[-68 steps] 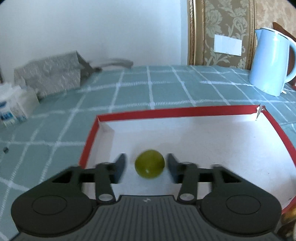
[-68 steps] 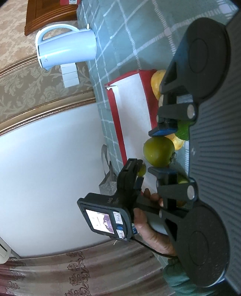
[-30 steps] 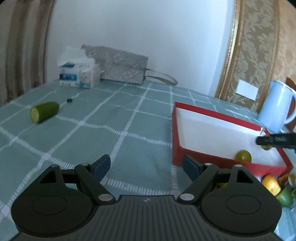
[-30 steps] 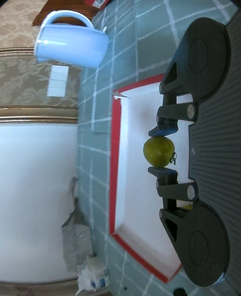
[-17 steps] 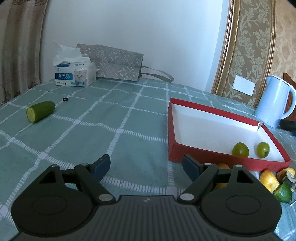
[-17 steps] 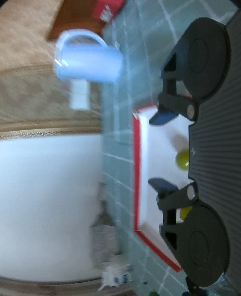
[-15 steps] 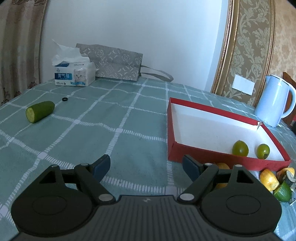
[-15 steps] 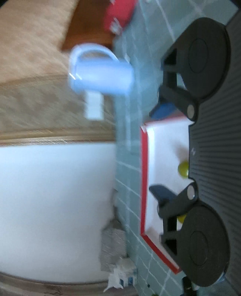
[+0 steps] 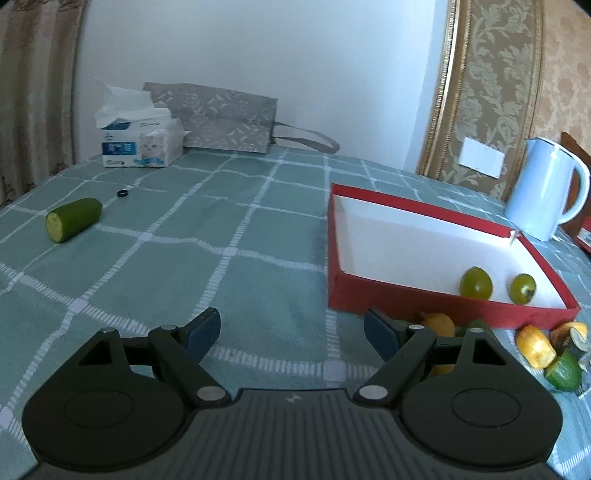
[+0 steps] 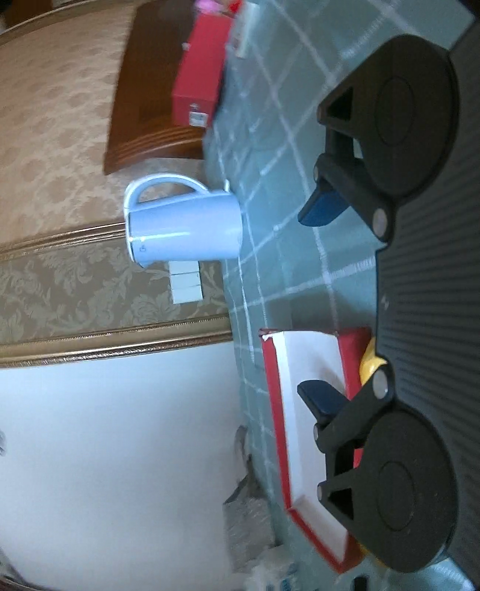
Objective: Organize fruits
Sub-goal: 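Raise the right gripper away and move the left gripper toward a brown longan, then close the left gripper on the brown longan by its stem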
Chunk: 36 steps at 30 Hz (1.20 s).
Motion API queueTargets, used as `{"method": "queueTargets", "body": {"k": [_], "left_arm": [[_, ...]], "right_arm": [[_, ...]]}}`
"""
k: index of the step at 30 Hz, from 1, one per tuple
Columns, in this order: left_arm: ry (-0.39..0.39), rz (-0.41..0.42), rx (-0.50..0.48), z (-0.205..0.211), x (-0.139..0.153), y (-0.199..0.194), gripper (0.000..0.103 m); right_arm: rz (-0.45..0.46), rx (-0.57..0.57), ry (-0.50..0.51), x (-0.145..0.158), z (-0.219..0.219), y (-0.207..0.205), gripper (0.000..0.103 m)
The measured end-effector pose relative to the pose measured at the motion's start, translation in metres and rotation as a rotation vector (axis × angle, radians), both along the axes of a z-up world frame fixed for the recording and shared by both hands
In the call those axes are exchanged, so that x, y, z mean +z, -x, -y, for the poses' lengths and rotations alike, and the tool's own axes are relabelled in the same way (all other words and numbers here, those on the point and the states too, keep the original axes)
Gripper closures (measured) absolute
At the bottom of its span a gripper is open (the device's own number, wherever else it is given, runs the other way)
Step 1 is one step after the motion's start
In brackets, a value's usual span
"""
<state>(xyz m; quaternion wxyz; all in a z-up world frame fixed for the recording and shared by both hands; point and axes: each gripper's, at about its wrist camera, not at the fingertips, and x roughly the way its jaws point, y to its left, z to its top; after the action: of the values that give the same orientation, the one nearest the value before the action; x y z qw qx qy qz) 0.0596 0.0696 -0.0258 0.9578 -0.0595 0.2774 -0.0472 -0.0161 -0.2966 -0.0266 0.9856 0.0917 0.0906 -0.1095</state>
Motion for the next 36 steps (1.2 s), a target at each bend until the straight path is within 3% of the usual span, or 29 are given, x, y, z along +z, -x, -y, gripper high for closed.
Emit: {"method": "queueTargets", "body": {"k": [4, 11, 17, 21, 30, 36], "left_arm": [[-0.023, -0.005, -0.008, 0.006, 0.0, 0.003, 0.018], [0.002, -0.001, -0.047, 0.024, 0.002, 0.023, 0.018], [-0.166, 0.051, -0.043, 0.054, 0.004, 0.028, 0.018], [-0.224, 0.081, -0.063, 0.064, 0.006, 0.031, 0.018], [-0.132, 0.056, -0.123, 0.061, 0.005, 0.029, 0.017], [-0.121, 0.018, -0.147, 0.067, -0.001, 0.024, 0.017]], "right_arm": [[0.017, -0.006, -0.044, -0.004, 0.006, 0.005, 0.008], [0.039, 0.002, 0.007, -0.006, -0.003, 0.012, 0.0], [0.048, 0.003, -0.012, -0.006, 0.0, 0.014, 0.0], [0.049, -0.001, -0.016, -0.007, 0.001, 0.014, 0.0], [0.052, -0.001, -0.016, -0.006, 0.001, 0.015, 0.0], [0.053, 0.001, -0.014, -0.006, 0.0, 0.015, 0.0]]}}
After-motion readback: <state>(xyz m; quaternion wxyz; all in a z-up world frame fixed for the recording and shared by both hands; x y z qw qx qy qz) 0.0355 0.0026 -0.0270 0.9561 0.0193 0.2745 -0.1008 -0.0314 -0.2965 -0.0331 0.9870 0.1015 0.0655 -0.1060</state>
